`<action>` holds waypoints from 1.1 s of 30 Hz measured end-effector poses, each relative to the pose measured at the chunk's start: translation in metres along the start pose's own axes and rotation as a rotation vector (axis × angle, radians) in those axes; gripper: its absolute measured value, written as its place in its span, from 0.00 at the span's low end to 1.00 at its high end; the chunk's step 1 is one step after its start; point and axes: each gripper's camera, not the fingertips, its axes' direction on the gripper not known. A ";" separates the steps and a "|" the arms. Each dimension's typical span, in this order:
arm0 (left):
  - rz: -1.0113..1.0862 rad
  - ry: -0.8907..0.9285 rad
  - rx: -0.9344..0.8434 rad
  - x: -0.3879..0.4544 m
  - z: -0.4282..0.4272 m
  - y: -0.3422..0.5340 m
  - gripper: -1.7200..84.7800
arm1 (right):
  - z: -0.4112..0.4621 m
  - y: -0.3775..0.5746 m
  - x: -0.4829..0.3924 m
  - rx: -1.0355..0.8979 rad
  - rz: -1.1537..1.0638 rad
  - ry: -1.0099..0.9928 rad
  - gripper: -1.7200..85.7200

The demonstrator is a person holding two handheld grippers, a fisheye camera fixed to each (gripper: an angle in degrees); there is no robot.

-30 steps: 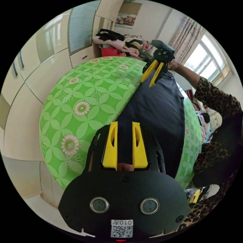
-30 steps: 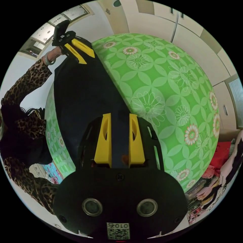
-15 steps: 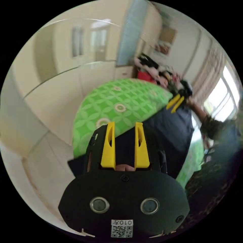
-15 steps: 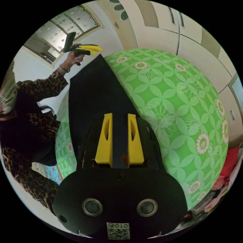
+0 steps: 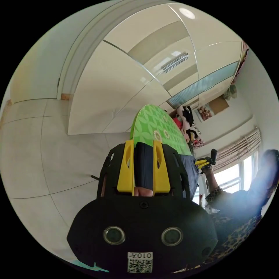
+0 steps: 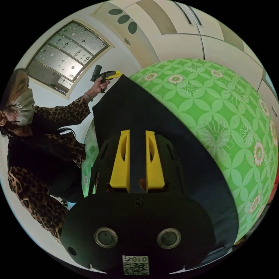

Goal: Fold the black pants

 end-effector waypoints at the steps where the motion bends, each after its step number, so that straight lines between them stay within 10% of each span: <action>1: 0.006 -0.009 -0.028 -0.006 0.006 0.001 0.10 | 0.000 -0.001 -0.004 0.001 0.011 0.005 0.11; 15: 0.173 0.111 -0.007 -0.002 -0.028 0.033 0.02 | -0.002 -0.020 -0.038 0.125 0.066 -0.055 0.14; 33: 0.401 0.499 0.052 0.040 -0.064 0.191 0.02 | 0.059 -0.110 -0.099 -0.315 -0.217 0.337 0.26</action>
